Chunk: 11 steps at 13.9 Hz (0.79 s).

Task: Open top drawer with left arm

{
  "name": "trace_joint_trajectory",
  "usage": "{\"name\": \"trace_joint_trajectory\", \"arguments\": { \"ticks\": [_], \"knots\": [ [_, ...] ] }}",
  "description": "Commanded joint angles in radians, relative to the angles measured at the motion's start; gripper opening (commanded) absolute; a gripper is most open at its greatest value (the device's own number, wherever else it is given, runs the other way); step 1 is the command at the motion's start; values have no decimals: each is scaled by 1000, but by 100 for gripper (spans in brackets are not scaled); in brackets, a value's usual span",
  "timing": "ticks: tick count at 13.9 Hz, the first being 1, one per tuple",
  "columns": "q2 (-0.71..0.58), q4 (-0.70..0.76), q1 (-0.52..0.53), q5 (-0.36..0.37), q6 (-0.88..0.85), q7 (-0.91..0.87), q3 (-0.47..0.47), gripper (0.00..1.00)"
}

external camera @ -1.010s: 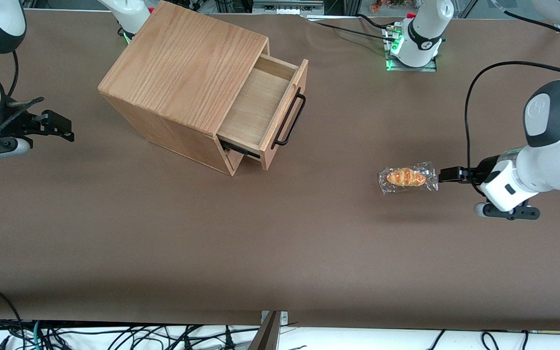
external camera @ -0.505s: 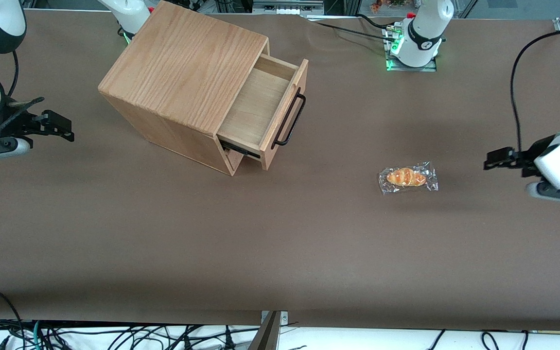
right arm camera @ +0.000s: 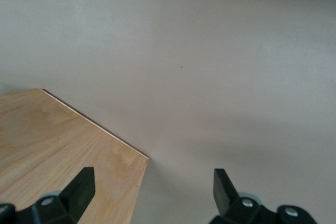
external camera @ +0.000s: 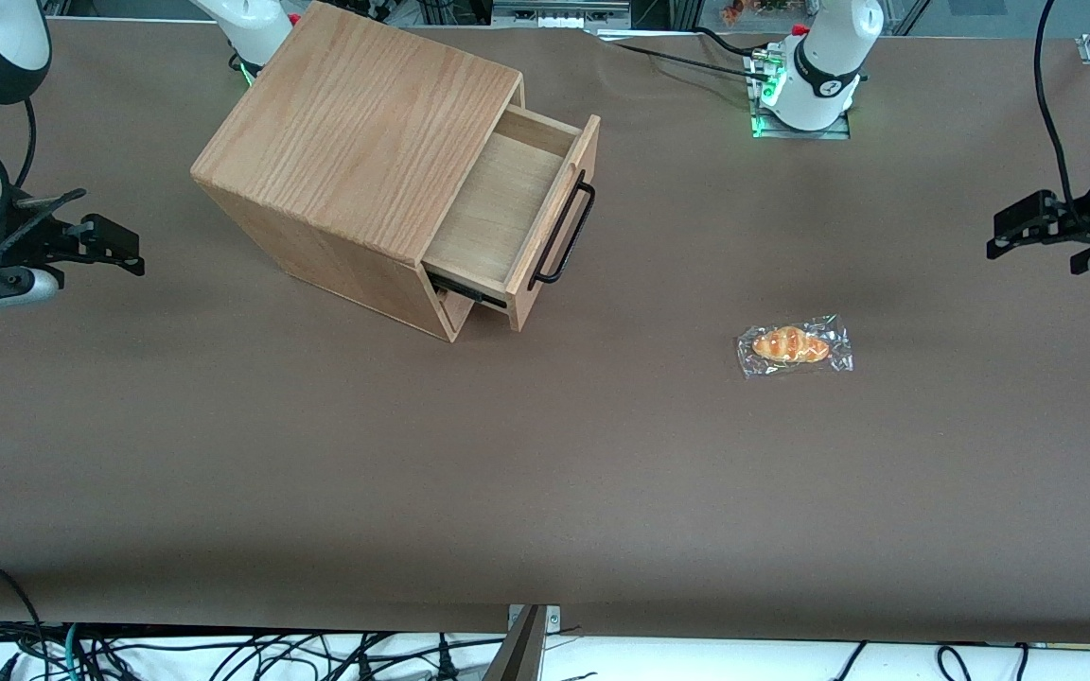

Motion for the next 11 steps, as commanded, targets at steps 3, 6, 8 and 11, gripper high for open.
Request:
{"name": "trace_joint_trajectory", "arguments": {
  "ticks": [3, 6, 8, 11],
  "knots": [
    [-89, -87, -10, 18, -53, 8, -25, 100],
    [-78, -93, -9, 16, 19, 5, -40, 100],
    [-60, -88, -11, 15, 51, 5, -44, 100],
    [-54, -87, -12, 15, 51, 5, -44, 100]
  ]
}}
